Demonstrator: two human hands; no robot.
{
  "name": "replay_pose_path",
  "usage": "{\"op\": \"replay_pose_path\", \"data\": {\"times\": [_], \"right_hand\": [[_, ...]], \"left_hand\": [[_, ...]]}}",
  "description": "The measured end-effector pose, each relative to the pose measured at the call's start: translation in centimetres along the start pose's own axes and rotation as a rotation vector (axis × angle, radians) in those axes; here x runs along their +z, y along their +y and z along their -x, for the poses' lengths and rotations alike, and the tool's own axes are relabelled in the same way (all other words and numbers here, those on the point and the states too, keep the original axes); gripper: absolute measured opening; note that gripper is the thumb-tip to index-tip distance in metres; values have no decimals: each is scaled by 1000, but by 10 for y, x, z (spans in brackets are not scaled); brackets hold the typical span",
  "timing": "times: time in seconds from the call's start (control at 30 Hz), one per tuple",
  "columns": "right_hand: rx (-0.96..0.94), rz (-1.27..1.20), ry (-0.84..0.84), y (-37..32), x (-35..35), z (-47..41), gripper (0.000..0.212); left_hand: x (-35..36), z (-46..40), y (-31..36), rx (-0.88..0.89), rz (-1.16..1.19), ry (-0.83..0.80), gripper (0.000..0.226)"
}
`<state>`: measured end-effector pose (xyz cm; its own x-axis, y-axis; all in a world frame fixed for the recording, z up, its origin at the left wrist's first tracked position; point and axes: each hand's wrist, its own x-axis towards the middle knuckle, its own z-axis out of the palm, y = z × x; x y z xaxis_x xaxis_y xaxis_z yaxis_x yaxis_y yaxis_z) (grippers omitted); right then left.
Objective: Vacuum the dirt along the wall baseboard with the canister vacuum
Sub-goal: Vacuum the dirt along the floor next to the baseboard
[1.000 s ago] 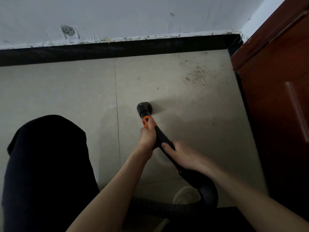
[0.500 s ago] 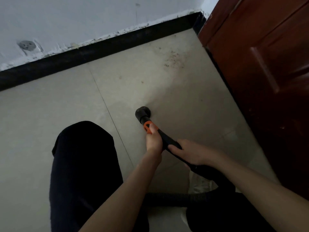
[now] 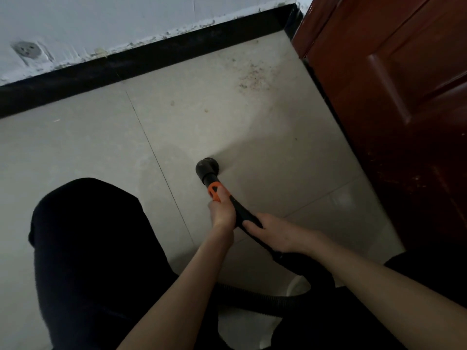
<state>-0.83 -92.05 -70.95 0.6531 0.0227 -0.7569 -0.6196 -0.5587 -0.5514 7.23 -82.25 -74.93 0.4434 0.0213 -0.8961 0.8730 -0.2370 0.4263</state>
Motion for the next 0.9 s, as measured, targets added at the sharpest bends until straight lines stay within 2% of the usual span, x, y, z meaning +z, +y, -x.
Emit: {"op": "replay_pose_path", "data": {"times": [0.2, 0.33, 0.6, 0.83, 0.9], "right_hand": [[-49, -32, -70, 17, -3, 10, 37], [-14, -1, -4, 41, -6, 17, 40], [91, -7, 277, 67, -26, 6, 39], [165, 80, 357, 38, -68, -24, 45], [163, 89, 365, 23, -78, -30, 47]], "left_hand": [[9, 14, -17, -15, -18, 64, 55], [30, 23, -22, -6, -15, 61, 58], [85, 16, 15, 85, -44, -157, 57], [99, -1, 68, -13, 121, -343, 60], [97, 0, 85, -19, 160, -376, 55]]}}
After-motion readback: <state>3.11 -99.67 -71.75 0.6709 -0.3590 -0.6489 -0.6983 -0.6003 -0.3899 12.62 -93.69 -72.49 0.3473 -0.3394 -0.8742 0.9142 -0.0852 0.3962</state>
